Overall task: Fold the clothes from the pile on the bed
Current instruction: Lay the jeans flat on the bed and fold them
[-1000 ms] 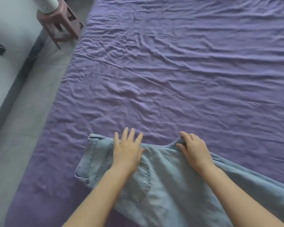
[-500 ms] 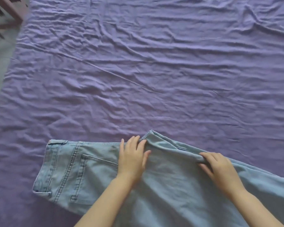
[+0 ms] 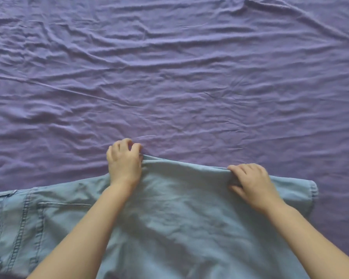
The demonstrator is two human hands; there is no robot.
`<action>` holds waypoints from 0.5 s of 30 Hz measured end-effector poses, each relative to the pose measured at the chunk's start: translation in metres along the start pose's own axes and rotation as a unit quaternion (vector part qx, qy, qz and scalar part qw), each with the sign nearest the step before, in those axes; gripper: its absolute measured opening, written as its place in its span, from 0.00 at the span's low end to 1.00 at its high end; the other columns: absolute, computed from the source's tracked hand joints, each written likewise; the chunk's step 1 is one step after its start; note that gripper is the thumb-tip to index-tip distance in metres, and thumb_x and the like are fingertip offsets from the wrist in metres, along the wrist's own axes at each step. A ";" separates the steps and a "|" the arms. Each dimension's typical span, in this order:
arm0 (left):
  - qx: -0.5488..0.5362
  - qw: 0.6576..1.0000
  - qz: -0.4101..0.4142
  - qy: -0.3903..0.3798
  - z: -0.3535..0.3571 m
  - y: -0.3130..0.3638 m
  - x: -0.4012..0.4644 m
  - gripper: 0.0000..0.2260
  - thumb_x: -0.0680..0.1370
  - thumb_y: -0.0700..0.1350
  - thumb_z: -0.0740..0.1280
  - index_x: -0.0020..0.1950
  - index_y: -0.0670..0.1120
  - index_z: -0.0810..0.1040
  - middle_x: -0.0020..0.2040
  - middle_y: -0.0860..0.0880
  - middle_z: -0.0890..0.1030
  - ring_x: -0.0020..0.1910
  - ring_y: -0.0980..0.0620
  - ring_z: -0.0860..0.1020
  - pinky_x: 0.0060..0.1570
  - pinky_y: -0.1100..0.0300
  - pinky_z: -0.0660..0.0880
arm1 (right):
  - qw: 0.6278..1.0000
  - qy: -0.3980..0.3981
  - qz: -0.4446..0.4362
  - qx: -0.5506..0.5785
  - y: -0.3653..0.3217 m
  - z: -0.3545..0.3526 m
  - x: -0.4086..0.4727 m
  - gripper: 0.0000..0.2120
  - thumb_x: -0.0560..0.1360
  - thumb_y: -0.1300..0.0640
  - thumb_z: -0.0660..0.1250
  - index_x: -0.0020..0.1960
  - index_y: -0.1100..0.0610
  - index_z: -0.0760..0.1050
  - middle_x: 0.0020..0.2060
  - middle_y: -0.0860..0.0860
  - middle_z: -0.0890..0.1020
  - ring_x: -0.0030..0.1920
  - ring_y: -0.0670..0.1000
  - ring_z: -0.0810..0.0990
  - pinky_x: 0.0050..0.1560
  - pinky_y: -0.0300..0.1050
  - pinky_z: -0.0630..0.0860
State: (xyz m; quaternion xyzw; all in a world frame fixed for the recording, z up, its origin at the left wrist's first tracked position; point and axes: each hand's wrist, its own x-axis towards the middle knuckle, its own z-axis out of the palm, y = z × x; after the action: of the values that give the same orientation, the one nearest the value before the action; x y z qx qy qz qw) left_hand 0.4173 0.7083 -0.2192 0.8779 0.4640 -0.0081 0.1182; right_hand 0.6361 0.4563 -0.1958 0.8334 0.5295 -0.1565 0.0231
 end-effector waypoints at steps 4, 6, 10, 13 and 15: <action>-0.006 0.993 0.118 -0.014 0.009 0.065 -0.041 0.14 0.64 0.37 0.78 0.48 0.41 0.82 0.55 0.35 0.79 0.56 0.34 0.77 0.55 0.38 0.73 | 0.998 0.049 0.045 0.001 0.043 0.000 -0.044 0.27 0.56 0.59 0.82 0.53 0.61 0.79 0.44 0.55 0.82 0.42 0.58 0.81 0.50 0.59 0.77; -0.011 0.980 0.190 -0.060 0.015 0.109 -0.064 0.16 0.61 0.40 0.80 0.46 0.43 0.83 0.53 0.38 0.81 0.55 0.37 0.79 0.52 0.37 0.75 | 0.996 0.058 0.073 -0.006 0.066 0.001 -0.065 0.27 0.55 0.59 0.82 0.52 0.60 0.79 0.43 0.55 0.82 0.43 0.59 0.82 0.52 0.62 0.75; -0.064 0.966 0.228 -0.104 0.023 0.188 -0.101 0.24 0.60 0.45 0.82 0.54 0.43 0.82 0.56 0.41 0.82 0.56 0.42 0.80 0.53 0.37 0.75 | 0.993 0.052 0.108 -0.013 0.099 -0.017 -0.082 0.19 0.55 0.57 0.82 0.42 0.57 0.80 0.36 0.53 0.81 0.39 0.57 0.81 0.49 0.61 0.76; -0.159 0.952 0.224 -0.132 0.019 0.221 -0.124 0.32 0.64 0.45 0.79 0.67 0.44 0.74 0.67 0.43 0.73 0.67 0.44 0.72 0.65 0.43 0.68 | 0.997 0.025 0.046 0.060 0.101 -0.029 -0.091 0.14 0.59 0.57 0.80 0.39 0.57 0.78 0.34 0.51 0.80 0.37 0.56 0.80 0.36 0.47 0.76; -0.198 0.935 0.245 -0.166 0.014 0.230 -0.134 0.37 0.68 0.48 0.75 0.74 0.51 0.62 0.74 0.50 0.63 0.74 0.48 0.58 0.72 0.48 0.54 | 0.981 -0.016 0.017 0.192 0.087 -0.035 -0.099 0.09 0.68 0.55 0.74 0.46 0.56 0.78 0.40 0.49 0.81 0.43 0.51 0.79 0.40 0.45 0.74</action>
State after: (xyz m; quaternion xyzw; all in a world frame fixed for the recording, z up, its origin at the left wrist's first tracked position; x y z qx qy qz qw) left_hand 0.5301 0.4714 -0.1699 0.9092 0.2008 -0.0332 0.3632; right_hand 0.6829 0.3392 -0.1452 0.8288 0.4748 -0.2679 -0.1258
